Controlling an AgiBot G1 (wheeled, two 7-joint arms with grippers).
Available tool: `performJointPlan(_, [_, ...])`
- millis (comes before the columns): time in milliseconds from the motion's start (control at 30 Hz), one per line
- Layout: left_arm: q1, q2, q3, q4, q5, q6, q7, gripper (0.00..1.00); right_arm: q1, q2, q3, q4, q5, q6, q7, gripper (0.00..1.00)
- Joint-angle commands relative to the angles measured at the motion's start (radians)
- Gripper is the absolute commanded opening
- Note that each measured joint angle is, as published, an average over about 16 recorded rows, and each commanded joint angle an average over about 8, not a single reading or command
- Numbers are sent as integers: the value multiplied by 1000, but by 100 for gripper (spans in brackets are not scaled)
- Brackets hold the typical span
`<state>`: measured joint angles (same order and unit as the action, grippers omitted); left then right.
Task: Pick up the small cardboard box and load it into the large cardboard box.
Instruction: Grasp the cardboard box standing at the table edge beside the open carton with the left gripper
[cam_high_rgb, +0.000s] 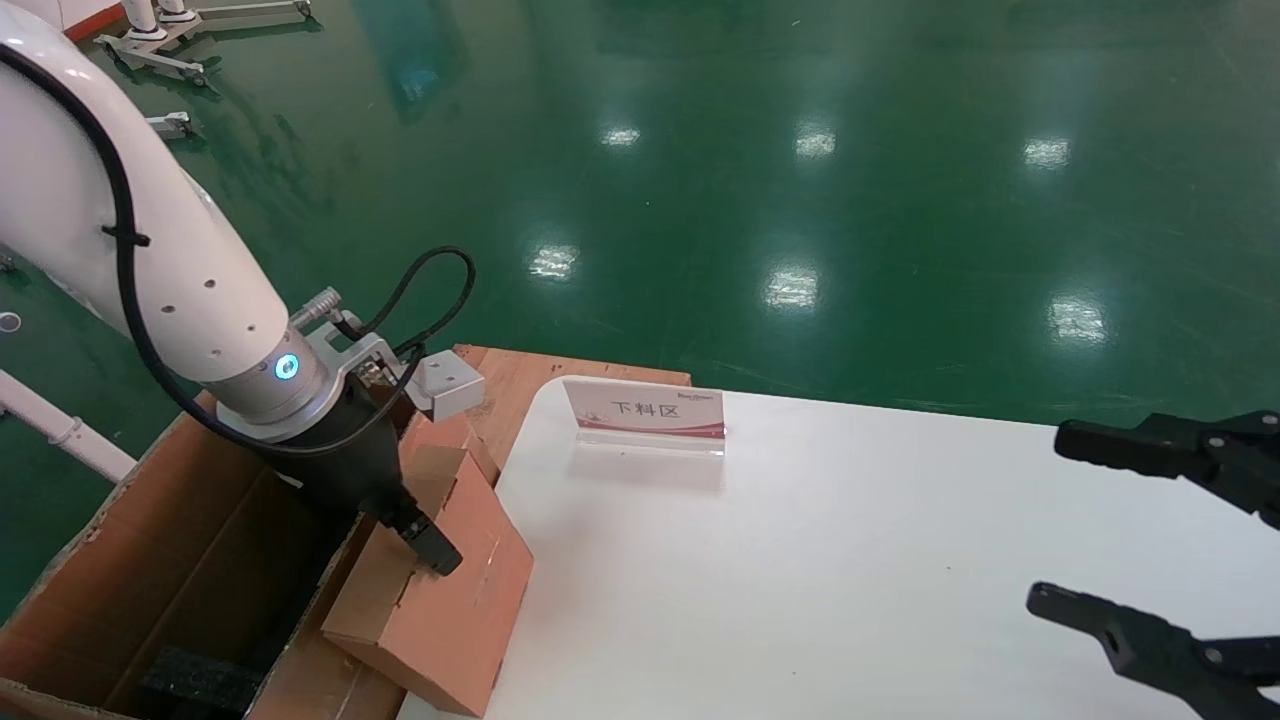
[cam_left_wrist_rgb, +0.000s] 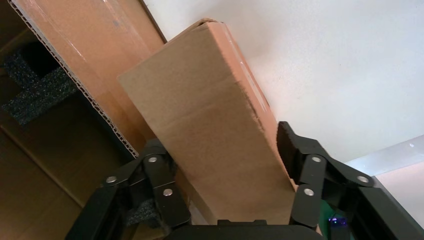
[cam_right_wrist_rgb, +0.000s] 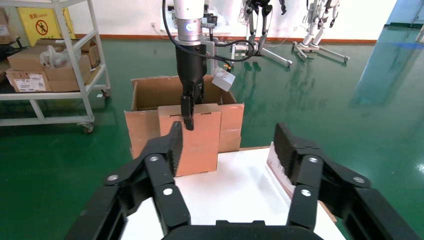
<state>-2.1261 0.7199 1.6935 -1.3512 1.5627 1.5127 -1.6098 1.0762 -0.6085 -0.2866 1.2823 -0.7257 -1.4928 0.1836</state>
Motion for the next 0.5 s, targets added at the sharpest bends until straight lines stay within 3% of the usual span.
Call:
performJointPlan(33, [0,0,0,0,0,0,0,0,0,0,0,0,0,0,0,0])
performJointPlan(500, [0,1,-1,2,0,1,1,0,0,0,0,0,0,0,0,0])
